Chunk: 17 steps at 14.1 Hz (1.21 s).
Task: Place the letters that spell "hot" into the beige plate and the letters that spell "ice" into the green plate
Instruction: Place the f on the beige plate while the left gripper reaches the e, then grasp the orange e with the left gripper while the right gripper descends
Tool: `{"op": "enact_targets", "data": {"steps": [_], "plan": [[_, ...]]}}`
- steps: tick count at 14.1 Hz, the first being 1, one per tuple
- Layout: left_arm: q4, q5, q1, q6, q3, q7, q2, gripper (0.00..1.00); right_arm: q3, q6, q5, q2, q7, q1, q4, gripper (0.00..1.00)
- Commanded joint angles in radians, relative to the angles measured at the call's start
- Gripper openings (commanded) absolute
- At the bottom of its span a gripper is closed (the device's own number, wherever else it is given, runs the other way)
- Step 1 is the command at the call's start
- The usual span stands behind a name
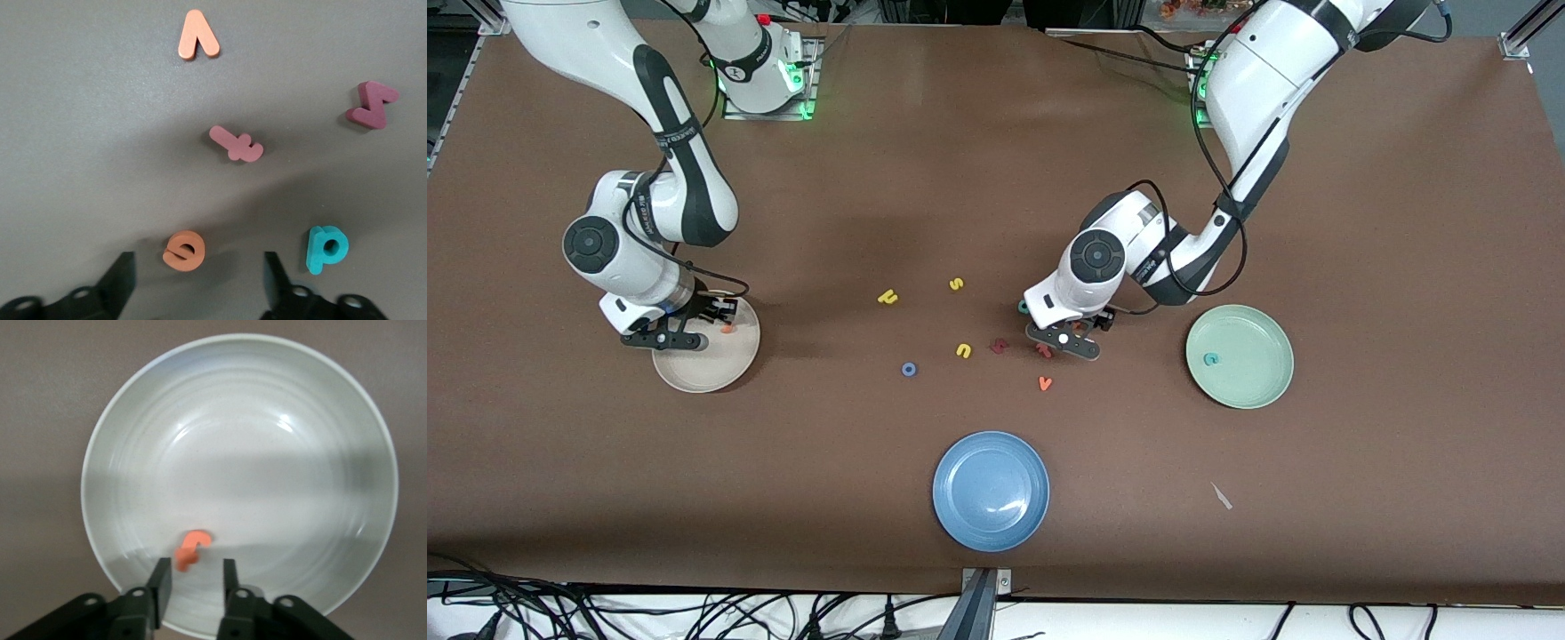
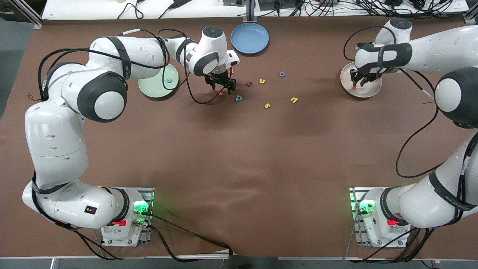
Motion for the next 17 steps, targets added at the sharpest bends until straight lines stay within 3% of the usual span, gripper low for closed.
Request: {"op": "enact_targets", "data": {"steps": [1,5,8,9,13,15,17], "plan": [[-0.04,0.044,0.008,0.043,0.003,-0.026,-0.01,0.59,0.035,-0.037,0.06,-0.042,0.158,0.008,-0.012,1.0],[-0.04,0.044,0.011,0.049,0.005,-0.026,-0.008,0.56,0.176,-0.049,0.06,-0.044,0.575,0.011,0.022,1.0],[-0.048,0.044,0.013,0.048,0.005,-0.026,-0.008,0.21,0.243,-0.036,0.06,-0.036,0.796,0.021,0.038,1.0],[-0.048,0.044,0.011,0.048,0.005,-0.026,-0.005,0.2,0.261,-0.014,0.06,-0.033,0.876,0.028,0.038,1.0],[-0.046,0.044,0.013,0.049,0.005,-0.026,0.007,0.19,0.274,0.104,0.058,0.021,1.145,0.137,0.038,1.0],[-0.045,0.044,0.019,0.037,0.005,-0.023,-0.014,0.07,0.274,0.147,0.058,0.051,1.205,0.168,0.035,1.0],[-0.036,0.044,0.04,-0.016,0.003,-0.017,-0.065,0.06,0.274,0.148,0.058,0.061,1.248,0.192,0.036,1.0]]}}
